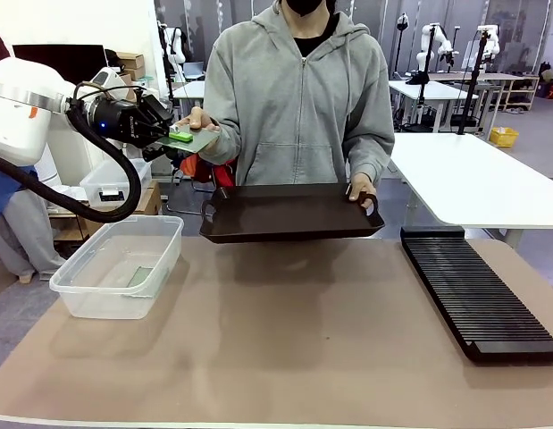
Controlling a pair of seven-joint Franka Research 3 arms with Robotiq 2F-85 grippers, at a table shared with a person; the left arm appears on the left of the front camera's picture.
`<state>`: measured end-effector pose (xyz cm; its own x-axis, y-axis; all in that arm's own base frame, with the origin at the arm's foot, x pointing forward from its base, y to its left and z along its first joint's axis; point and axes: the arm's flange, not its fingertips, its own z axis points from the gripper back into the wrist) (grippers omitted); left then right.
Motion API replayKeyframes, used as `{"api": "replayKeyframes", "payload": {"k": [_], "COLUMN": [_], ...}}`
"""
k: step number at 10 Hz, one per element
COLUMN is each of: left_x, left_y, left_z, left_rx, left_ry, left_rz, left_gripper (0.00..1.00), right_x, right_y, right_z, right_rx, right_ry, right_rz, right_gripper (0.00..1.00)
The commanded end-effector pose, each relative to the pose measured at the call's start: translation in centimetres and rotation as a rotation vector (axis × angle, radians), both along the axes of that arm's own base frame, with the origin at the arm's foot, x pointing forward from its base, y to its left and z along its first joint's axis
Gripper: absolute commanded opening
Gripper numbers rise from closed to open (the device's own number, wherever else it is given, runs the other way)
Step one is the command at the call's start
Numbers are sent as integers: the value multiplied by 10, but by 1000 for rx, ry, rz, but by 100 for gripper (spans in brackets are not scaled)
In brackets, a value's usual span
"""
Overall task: Sort PCBs into racks and boxes based on the side picked up.
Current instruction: If the short side of the Blank PCB is picked up, insert it into the PCB Rack ; if the long side is picked up, place it in the Organizing box.
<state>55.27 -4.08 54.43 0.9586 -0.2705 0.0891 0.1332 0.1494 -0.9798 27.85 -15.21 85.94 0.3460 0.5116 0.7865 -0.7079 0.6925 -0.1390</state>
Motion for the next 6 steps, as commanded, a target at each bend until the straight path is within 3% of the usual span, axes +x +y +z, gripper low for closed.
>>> {"api": "replayKeyframes", "payload": {"k": [1,6], "left_x": [0,0], "left_y": [0,0], "left_z": [0,0], "left_rx": [0,0], "left_ry": [-1,-1], "left_rz": [0,0], "left_gripper": [0,0], "right_x": [-1,-1], "right_y": [2,2], "right_z": [-2,-2], "right_rx": [0,0], "right_ry": [2,2], "right_rz": [5,5], "right_gripper": [100,100]}}
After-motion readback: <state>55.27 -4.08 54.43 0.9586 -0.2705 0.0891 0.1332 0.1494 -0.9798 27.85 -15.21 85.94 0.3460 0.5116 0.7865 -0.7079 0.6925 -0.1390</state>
